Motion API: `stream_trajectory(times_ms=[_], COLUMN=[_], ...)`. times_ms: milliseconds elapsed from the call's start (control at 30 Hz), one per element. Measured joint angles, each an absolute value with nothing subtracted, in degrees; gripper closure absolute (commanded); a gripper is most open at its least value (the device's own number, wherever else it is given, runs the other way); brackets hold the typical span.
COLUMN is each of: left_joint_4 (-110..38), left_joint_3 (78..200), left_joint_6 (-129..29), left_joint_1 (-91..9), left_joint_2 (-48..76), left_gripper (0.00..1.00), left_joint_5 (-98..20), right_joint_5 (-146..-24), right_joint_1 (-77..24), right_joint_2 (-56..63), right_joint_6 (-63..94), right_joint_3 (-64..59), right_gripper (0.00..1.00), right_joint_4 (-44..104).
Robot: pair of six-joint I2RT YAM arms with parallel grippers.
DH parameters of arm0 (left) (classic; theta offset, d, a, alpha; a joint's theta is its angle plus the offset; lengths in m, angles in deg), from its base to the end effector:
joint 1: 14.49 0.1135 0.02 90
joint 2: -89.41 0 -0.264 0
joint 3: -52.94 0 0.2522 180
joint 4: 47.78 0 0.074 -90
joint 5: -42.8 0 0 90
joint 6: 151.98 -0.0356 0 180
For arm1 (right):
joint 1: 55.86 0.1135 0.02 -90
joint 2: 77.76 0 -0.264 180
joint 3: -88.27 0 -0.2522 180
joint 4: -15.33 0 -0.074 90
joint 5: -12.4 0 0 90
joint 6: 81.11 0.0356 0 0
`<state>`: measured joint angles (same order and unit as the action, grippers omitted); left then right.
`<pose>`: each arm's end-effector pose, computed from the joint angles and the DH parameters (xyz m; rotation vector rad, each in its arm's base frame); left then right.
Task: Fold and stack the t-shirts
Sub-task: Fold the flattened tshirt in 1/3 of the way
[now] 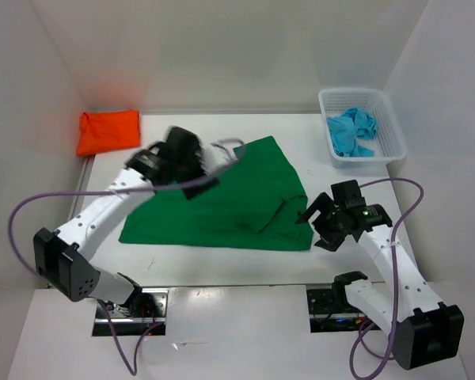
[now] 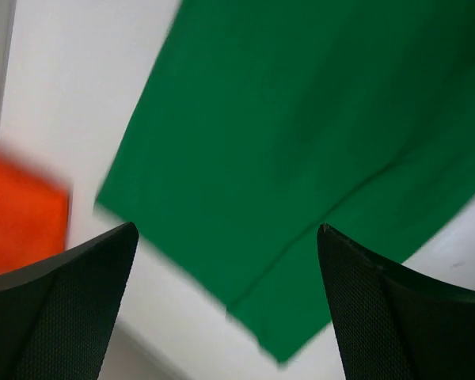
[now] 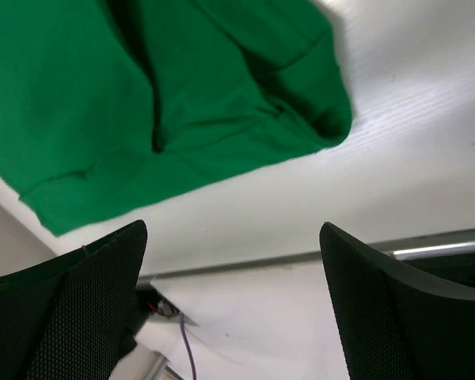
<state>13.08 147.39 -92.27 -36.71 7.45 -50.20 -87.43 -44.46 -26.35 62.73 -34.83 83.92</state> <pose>0.2804 -0.1125 0.3476 1.0478 2.1786 0.1278 0.1515 0.0367 0.2467 0.9541 2.6155 0.5605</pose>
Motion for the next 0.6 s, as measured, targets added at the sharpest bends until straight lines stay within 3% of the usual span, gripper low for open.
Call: stream_trajectory(times_ms=[33,167,367,600], left_joint_4=[10.1,4.2,-4.2,-11.3], left_joint_3=[146.1,141.4,141.0,141.1], left_joint_6=[-93.2,-95.2,-94.5,-94.4], left_joint_1=[-42.6,-58.8,-63.6,-67.9], left_joint_2=[7.7,2.9,-11.5,-16.3], left_gripper=[0.0,0.0,0.0,0.05], left_joint_5=[-48.9,-42.5,-38.2,-36.1], right_joint_5=[-86.9,-85.3,-83.5,-82.4], right_joint_1=[-44.4,-44.4,-44.4,-44.4], right_joint_2=[-26.3,-24.2,-19.9,-17.4], right_joint_6=[63.6,66.4,68.1,69.4], right_joint_3=[-35.8,-38.8,-41.6,-42.8], right_gripper=[0.0,0.0,0.0,0.0], right_joint_4=[83.2,78.8,73.6,70.5])
